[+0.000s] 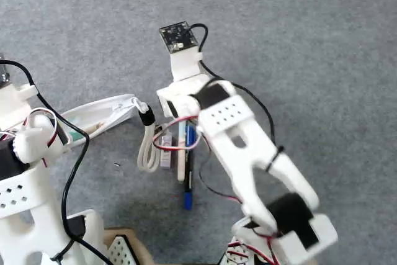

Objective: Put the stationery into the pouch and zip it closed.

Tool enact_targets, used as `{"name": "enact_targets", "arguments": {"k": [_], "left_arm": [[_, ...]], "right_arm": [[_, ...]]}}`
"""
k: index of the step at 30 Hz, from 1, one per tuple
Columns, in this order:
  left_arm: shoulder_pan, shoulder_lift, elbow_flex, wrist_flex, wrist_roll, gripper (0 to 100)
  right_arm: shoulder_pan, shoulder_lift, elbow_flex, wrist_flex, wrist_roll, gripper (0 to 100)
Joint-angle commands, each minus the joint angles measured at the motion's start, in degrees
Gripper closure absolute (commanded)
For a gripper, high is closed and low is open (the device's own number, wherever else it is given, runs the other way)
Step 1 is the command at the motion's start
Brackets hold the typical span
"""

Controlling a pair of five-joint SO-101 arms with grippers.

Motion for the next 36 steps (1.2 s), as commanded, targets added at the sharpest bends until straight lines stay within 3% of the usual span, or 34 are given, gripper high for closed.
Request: {"name": "enact_targets", "arguments": {"k": [1, 5, 14, 19, 30, 36], "left_arm": [[-0.5, 0.2, 0.3, -1.3, 0.4, 97], [-0.5, 0.2, 0.3, -1.3, 0.4, 97], [-0.5, 0.2, 0.3, -1.3, 0.4, 97], [-0.5, 0.2, 0.3, -1.3, 0.4, 97], [-0.5, 0.2, 0.3, -1.3, 0.4, 97], [-0.5, 0.2, 0.3, -1.3, 0.4, 97]], "right_arm": [[0.9, 5.7, -5.1, -0.6, -3.7, 77.6], [0.9, 11.6, -8.4, -0.6, -7.9, 77.6], [0.9, 19.3, -13.3, -0.5, -9.0, 77.6], [1.0, 21.7, -13.4, -0.5, -15.0, 77.6], [6.1, 26.6, -15.3, -0.5, -15.2, 77.6], [4.9, 29.1, -19.9, 4.3, -15.2, 77.6]]}}
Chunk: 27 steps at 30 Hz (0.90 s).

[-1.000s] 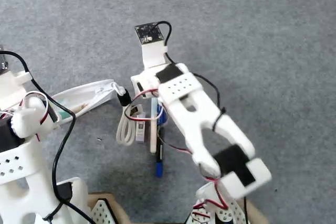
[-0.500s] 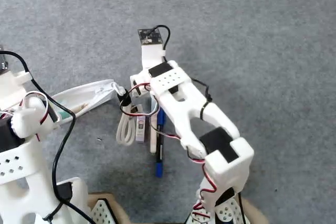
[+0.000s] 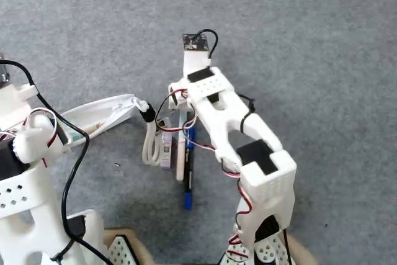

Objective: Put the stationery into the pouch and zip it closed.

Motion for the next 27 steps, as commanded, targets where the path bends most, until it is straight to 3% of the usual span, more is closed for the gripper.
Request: {"name": "enact_targets", "arguments": {"k": [1, 22, 27], "left_arm": [[-0.5, 0.2, 0.3, -1.3, 0.4, 97], [-0.5, 0.2, 0.3, -1.4, 0.4, 97], [-0.5, 0.2, 0.3, -1.4, 0.4, 97]], "right_arm": [[-0.7, 0.0, -5.1, 2.8, -0.6, 77.6], [-6.2, 5.2, -7.1, 7.8, -0.1, 78.3], [-5.7, 5.2, -7.1, 7.7, -0.1, 93.2]]}}
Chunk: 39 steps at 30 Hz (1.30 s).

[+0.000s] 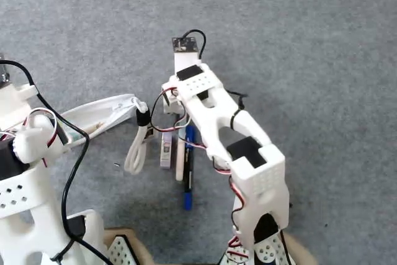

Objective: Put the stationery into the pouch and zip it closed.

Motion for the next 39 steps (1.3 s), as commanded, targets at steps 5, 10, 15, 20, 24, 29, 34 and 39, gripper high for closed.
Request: {"name": "enact_targets", "arguments": {"k": [5, 10, 15, 20, 24, 29, 34, 39], "left_arm": [[-0.5, 0.2, 0.3, -1.4, 0.4, 97], [-0.5, 0.2, 0.3, -1.4, 0.4, 97], [-0.5, 0.2, 0.3, -1.4, 0.4, 97], [-0.5, 0.2, 0.3, -1.4, 0.4, 97], [-0.5, 0.2, 0.3, -1.4, 0.4, 97], [-0.5, 0.2, 0.3, -1.4, 0.4, 97], [-0.5, 0.2, 0.4, -1.4, 0.4, 97], [-0.5, 0.2, 0.4, -1.4, 0.4, 97]], "right_arm": [[-2.6, 0.2, -0.4, -1.0, -0.1, 98.2], [-2.6, 0.2, -0.2, -0.7, 0.0, 98.4], [-2.0, -0.2, -0.7, -0.8, 0.0, 98.4], [-0.4, -0.2, -5.1, 2.8, 0.0, 98.5], [0.4, -0.2, -12.1, 10.2, 0.0, 98.5], [0.4, -0.2, -21.8, 19.2, 0.0, 98.5], [1.1, -0.2, -31.3, 24.5, 0.1, 98.5], [3.1, -0.2, -40.7, 29.5, 0.1, 98.5]]}}
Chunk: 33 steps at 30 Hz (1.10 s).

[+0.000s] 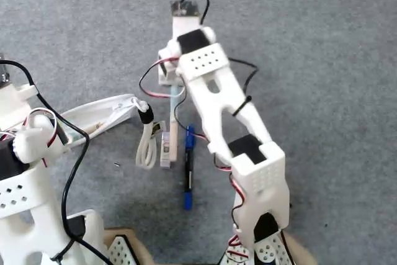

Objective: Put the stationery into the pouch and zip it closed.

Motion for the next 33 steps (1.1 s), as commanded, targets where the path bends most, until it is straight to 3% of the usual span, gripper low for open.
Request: {"name": "enact_targets", "arguments": {"k": [1, 8, 19, 23, 28, 33], "left_arm": [[-0.5, 0.2, 0.4, -1.4, 0.4, 97], [-0.5, 0.2, 0.4, -1.4, 0.4, 97], [-0.6, 0.2, 0.4, -1.4, 0.4, 97], [-0.6, 0.2, 0.4, -1.4, 0.4, 97], [-0.6, 0.2, 0.4, -1.4, 0.4, 97], [-0.6, 0.2, 0.4, -1.4, 0.4, 97]], "right_arm": [[2.0, -0.8, -8.9, 3.3, 0.1, 98.5], [2.5, -0.8, -25.7, 6.8, 7.8, 98.5], [4.2, -3.4, -42.0, 8.8, 10.4, 98.5], [4.4, -5.2, -45.2, 10.3, 14.9, 98.5], [4.0, -9.5, -45.9, 12.8, 14.9, 98.5], [-2.1, -17.1, -45.9, 12.7, 14.9, 98.5]]}}
